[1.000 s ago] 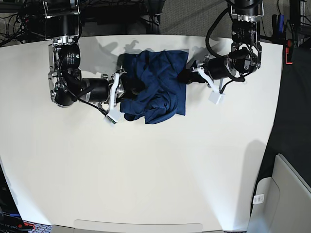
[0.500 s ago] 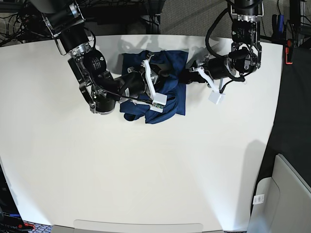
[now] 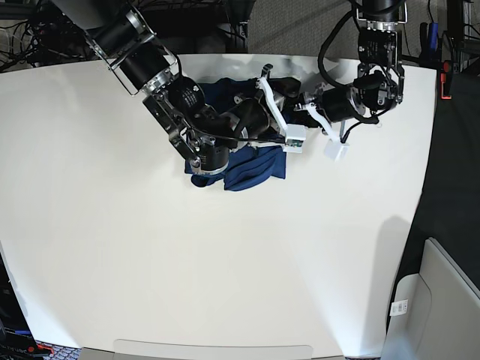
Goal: Fold the T-shirt properly
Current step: 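Grasp the bundle edge with the right gripper and fold it over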
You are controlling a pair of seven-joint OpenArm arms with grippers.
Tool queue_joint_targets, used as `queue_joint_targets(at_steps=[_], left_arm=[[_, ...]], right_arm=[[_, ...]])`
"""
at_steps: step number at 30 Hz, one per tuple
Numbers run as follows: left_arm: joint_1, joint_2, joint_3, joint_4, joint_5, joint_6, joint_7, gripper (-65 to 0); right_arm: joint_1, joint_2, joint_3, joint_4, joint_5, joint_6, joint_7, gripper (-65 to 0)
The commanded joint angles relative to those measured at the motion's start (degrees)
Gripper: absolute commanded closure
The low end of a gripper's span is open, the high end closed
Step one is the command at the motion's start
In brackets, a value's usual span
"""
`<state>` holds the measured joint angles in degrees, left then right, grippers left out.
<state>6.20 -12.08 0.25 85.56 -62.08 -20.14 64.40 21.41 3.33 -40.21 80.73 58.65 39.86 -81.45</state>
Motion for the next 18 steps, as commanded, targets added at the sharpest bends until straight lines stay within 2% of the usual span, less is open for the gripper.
queue_joint_targets(at_steps=[1,8,10,15,18], left_arm=[[-0.1,-0.4,-0.3,0.7,-0.3,-0.1,0.1,-0.4],[0.1,-0.7,-3.6,9.4,-0.3,0.1,-0.6,-0.5],[0.1,-0.7,-5.0,9.7,-0.3,1.5,-0.6,-0.5],[0.1,-0.7,-7.2,10.9,-0.3,2.1,-0.7,-0.5],[0.1,-0.7,-6.9,11.5,-0.3,2.1,-0.6,-0.5]], right_arm=[[2.0,-0.4,1.3,1.3,2.0,0.1,1.4,-16.5],[1.9,1.6,14.6,4.0,5.0,0.1,1.4,-17.7],[1.8,2.5,19.1,4.7,6.0,0.1,1.4,-17.7],[2.0,7.2,31.5,5.0,8.4,0.1,1.4,-17.7],[2.5,9.5,34.5,4.9,8.1,0.1,1.4,-17.7]])
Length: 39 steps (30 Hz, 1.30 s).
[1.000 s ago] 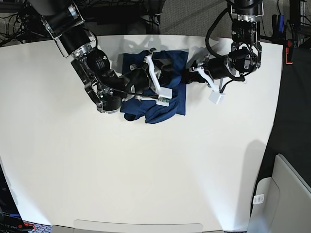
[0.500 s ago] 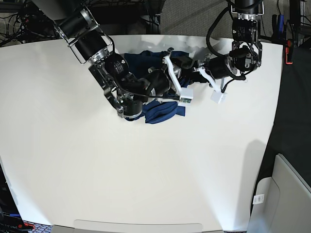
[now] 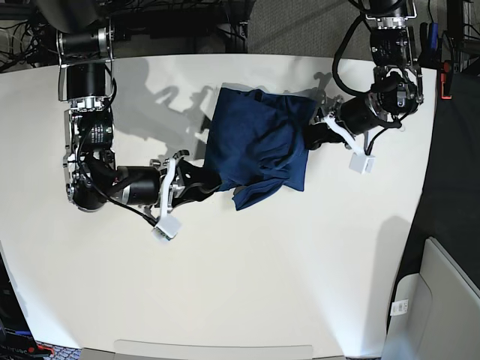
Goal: Fold the T-shirt properly
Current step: 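Grasp the bundle edge with the right gripper and fold it over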
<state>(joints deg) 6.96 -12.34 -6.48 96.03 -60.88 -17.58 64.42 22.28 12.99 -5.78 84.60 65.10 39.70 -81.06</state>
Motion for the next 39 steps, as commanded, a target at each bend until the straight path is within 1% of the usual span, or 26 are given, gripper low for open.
queue_joint_targets(at_steps=[1,3,5,8,12,14,16,18,21,24,28,31,33,35,36,39], left_arm=[[-0.7,-0.5,-0.1,0.8,-1.4,-0.5,-0.9,-0.5],[-0.7,-0.3,0.0,-0.2,-1.4,-0.5,-1.1,-0.5],[-0.9,0.0,0.3,-1.8,-1.4,-0.5,-1.1,-0.5],[-1.0,0.0,3.4,-4.8,-1.4,-0.5,-1.4,-0.5],[-0.9,-0.5,7.1,-8.2,-1.4,-0.5,-5.8,-0.6],[-0.8,-0.5,7.2,-8.8,-1.4,-0.5,-6.4,-3.4],[-0.8,-0.5,7.2,-8.6,-1.4,-0.5,-6.3,-8.2],[0.0,-0.7,6.5,-8.5,-1.4,-0.4,-6.5,-13.5],[1.7,-1.7,3.1,-7.1,-1.4,-0.4,-6.7,-16.6],[2.0,-1.8,-2.4,-6.1,-1.4,-0.4,-6.3,-17.0],[2.8,-1.8,-7.9,-6.1,-1.5,-0.4,-5.4,-16.9],[3.9,-1.8,-10.4,-5.7,-1.6,-0.4,-5.4,-16.8],[5.4,-1.8,-11.1,-3.4,-1.6,-0.4,-5.4,-16.8],[6.8,-1.7,-10.7,0.1,-1.8,-0.4,-5.4,-16.8],[7.6,-1.5,-10.6,2.4,-1.6,-0.4,-5.4,-16.8],[9.8,-1.4,-9.7,8.9,-1.8,-0.4,-5.4,-16.8]], right_arm=[[1.9,0.1,0.1,0.9,1.7,0.3,1.1,-17.7],[1.9,0.0,-0.2,0.8,1.0,0.3,1.1,-17.7],[1.8,-0.4,-1.5,0.8,-1.1,0.3,1.1,-17.7],[1.8,-3.7,-4.8,0.7,-4.3,0.3,1.1,-17.7],[1.9,-8.2,-10.2,0.7,-10.8,0.3,1.1,-17.7],[1.9,-9.6,-12.8,0.7,-13.8,0.3,1.1,-17.7],[1.9,-10.9,-14.9,0.5,-16.4,0.3,1.1,-17.7],[1.9,-12.4,-16.9,-0.7,-17.7,0.3,1.1,-17.7],[1.8,-14.1,-19.0,-2.3,-17.7,0.3,1.1,-17.7],[1.5,-15.6,-21.0,-3.0,-17.6,0.3,1.1,-17.7],[1.5,-15.9,-23.6,-3.0,-17.3,0.3,1.1,-17.7],[1.5,-16.9,-26.0,-3.5,-16.7,0.3,1.1,-17.7],[1.4,-17.4,-26.4,-5.2,-14.9,0.3,1.1,-17.7],[1.4,-18.0,-26.0,-6.4,-11.5,0.3,1.1,-17.7],[1.4,-18.5,-25.5,-6.5,-10.5,0.3,1.1,-17.7],[1.7,-18.5,-22.0,-6.4,-7.1,0.3,1.1,-17.7]])
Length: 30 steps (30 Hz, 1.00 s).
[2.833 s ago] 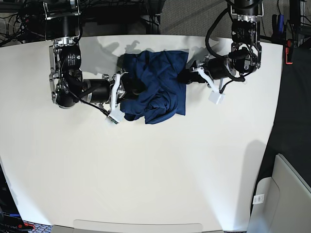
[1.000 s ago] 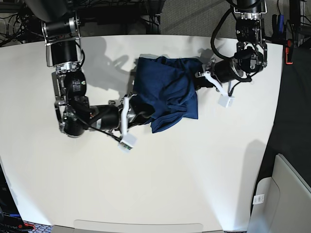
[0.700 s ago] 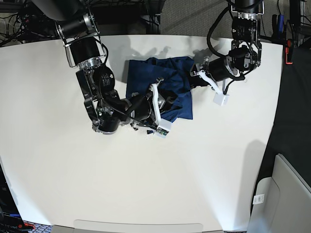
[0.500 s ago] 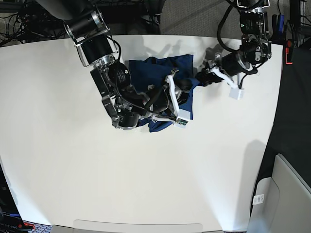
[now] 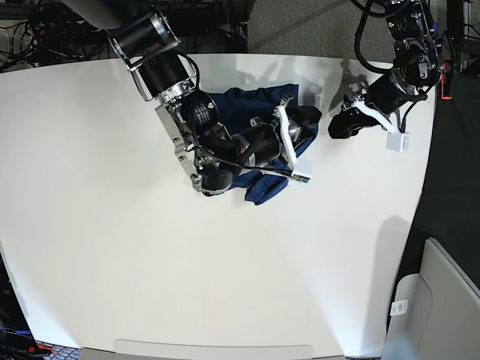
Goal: Fold the T-shirt properly
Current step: 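Grasp the bundle edge with the right gripper and fold it over, then hold the bundle with both grippers and tuck its loose edges under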
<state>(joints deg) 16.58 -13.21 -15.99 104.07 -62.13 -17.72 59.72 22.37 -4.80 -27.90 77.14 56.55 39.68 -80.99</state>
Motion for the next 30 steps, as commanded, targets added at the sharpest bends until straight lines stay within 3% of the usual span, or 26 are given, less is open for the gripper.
queue_joint_targets(at_steps=[1,9,14,20,27,30], left_arm=[[0.7,-0.5,0.4,2.9,-0.5,-0.3,-0.7,-16.8],[2.0,-0.5,3.7,6.5,-0.6,-0.3,-0.9,-16.7],[2.0,1.7,4.3,8.9,-0.7,-0.3,-0.7,-16.7],[0.2,2.9,10.4,8.1,0.5,-0.3,-1.3,-16.7],[-3.1,5.4,15.8,3.3,11.7,-0.3,-2.2,-16.7],[-2.8,5.0,18.8,2.3,12.3,-0.3,-2.2,-16.3]], right_arm=[[1.8,-0.4,2.0,1.1,2.3,0.3,1.0,-17.7],[5.4,5.4,15.6,1.1,5.1,0.3,1.0,-17.7],[7.7,9.8,18.4,1.1,4.3,0.3,1.0,-17.7],[6.4,9.9,14.1,1.1,-1.5,0.3,1.0,-17.7],[6.2,9.3,13.2,1.1,-7.4,0.3,1.0,-17.6],[7.0,6.1,13.1,0.8,-12.6,0.3,1.0,-17.6]])
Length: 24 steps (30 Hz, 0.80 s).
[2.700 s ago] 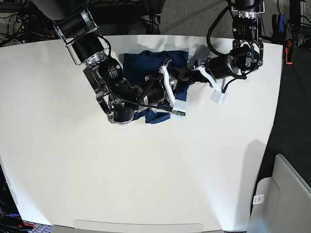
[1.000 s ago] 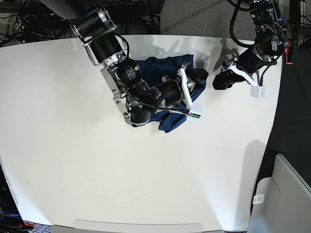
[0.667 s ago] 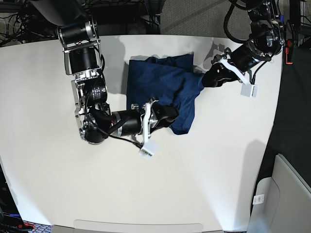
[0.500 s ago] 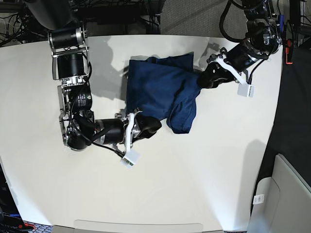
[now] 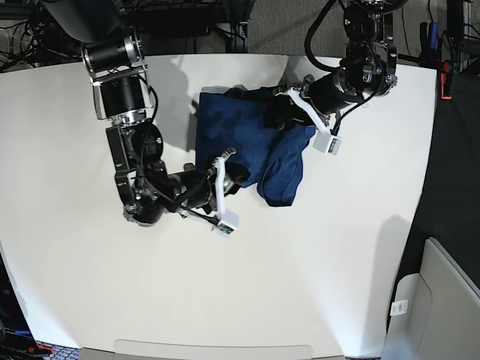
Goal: Fold the T-shirt properly
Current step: 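Hold the bundle with both grippers and tuck its loose edges under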
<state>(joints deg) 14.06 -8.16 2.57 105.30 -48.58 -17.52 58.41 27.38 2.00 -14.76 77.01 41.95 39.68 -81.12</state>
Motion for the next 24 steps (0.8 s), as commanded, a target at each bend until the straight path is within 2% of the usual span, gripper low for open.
queue_joint_targets(at_steps=[1,4,7,12,14,24], left_arm=[[-0.1,-0.1,1.0,1.2,-1.2,-0.5,-0.6,-15.1],[0.1,-0.4,3.3,1.9,-1.1,-0.5,1.1,-9.2],[1.1,-2.4,5.0,2.9,-1.0,-0.5,2.8,-5.6],[1.2,-3.8,5.8,2.8,-1.0,-0.5,3.3,-5.2],[1.7,-3.8,5.9,2.8,-1.0,-0.5,3.3,-5.2],[2.3,-3.7,5.9,2.5,-1.0,-0.5,3.3,-5.2]], right_arm=[[2.1,-1.4,0.0,0.9,0.4,0.3,1.1,-17.6],[2.1,-4.0,0.0,0.9,-5.2,0.3,2.0,-17.6],[2.1,-6.4,0.0,0.9,-10.2,0.3,2.9,-17.6],[2.6,-10.7,-0.1,0.7,-18.4,0.3,2.9,-17.6],[3.1,-11.0,-0.1,-0.6,-21.3,0.3,3.0,-17.6],[5.6,-11.0,-0.2,-15.3,-22.2,0.3,11.2,-17.6]])
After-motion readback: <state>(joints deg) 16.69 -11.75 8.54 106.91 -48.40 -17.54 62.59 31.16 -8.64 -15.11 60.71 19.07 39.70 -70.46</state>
